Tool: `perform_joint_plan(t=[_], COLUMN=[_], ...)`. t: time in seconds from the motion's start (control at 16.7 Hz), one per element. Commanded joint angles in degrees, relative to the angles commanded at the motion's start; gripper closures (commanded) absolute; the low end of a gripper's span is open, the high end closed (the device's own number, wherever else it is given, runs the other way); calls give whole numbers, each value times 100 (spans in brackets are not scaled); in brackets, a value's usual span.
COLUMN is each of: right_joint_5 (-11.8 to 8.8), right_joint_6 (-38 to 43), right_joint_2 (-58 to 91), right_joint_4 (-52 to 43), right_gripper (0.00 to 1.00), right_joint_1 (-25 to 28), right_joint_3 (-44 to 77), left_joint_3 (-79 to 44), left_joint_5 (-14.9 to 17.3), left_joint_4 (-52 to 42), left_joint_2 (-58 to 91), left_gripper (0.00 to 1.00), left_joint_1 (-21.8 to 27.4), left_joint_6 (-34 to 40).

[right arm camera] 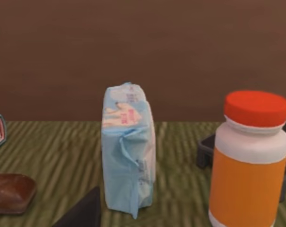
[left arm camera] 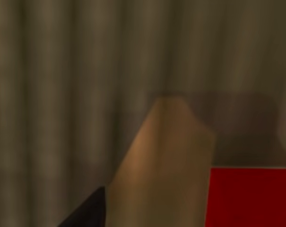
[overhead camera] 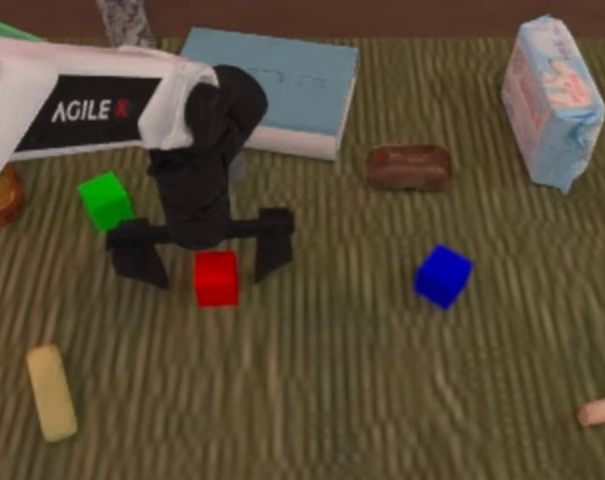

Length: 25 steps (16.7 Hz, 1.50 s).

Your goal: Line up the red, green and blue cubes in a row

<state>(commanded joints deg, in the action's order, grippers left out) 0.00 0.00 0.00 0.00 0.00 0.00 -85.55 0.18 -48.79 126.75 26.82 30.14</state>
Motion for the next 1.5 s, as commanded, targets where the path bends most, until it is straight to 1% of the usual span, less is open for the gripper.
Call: perform_joint_plan(t=[0.06,0.84,0.9,1.32,1.38,1.5], right_joint_5=[0,0,0,0,0,0], right_joint_6=[0,0,0,0,0,0], right_joint_2=[0,0,0,0,0,0], right_joint_4=[0,0,0,0,0,0], right_gripper=[0,0,0,0,0,0], right_joint_1=[0,0,0,0,0,0], right_joint_3=[0,0,0,0,0,0], left_joint_3=[0,0,0,0,-48,-127], left_joint_5=[0,0,0,0,-86,-87], left_joint_4=[0,0,0,0,-112,-209], left_joint_2=[0,0,0,0,-213,-240], left_gripper=[0,98,100,100,100,100], left_joint_1=[0,0,0,0,-18,-23], left_joint_6=[0,0,0,0,-68,-65])
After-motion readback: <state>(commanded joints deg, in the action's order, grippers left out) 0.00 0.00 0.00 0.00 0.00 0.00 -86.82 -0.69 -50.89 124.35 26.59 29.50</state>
